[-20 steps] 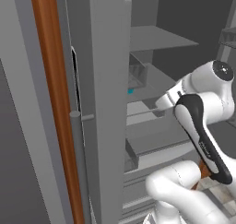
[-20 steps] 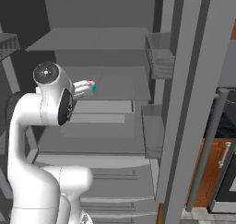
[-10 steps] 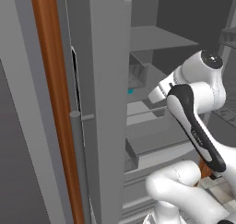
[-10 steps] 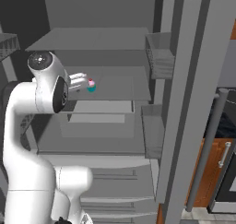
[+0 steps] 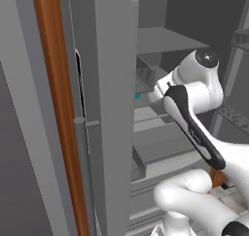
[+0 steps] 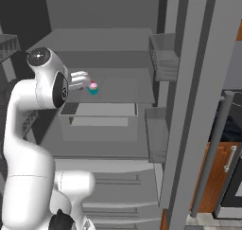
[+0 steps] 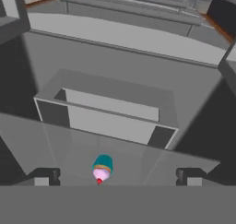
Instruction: Take the cake and cupcake from the fridge and place them on the empty tray on the dining counter.
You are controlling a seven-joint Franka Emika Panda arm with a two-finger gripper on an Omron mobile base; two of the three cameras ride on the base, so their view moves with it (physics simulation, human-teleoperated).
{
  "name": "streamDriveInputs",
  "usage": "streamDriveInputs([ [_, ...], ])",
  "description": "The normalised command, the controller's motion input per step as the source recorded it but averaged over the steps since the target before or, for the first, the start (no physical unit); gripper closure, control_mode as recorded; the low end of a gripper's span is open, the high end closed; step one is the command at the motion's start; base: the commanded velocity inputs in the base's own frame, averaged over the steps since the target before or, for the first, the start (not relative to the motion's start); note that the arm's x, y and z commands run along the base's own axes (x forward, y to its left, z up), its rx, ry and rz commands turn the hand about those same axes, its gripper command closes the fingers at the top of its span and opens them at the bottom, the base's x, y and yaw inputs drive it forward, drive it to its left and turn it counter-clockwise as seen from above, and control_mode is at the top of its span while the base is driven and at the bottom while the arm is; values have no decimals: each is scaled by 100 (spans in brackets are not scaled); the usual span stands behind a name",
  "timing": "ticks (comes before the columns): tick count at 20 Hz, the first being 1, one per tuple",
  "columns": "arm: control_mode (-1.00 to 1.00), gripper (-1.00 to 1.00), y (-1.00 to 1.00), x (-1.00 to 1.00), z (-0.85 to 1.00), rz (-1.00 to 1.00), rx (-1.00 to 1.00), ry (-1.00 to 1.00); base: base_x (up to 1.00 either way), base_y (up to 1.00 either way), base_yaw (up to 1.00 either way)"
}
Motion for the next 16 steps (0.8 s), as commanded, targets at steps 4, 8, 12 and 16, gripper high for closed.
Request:
streamDriveInputs([
  [4,-100,-100,0,45,-5,-6,2,5,0,0,0],
  [8,-100,-100,0,41,-23,-3,2,7,0,0,0],
  [12,-100,-100,0,42,-27,0,2,4,0,0,0],
  [16,-100,-100,0,34,-19,0,3,0,0,0,0],
])
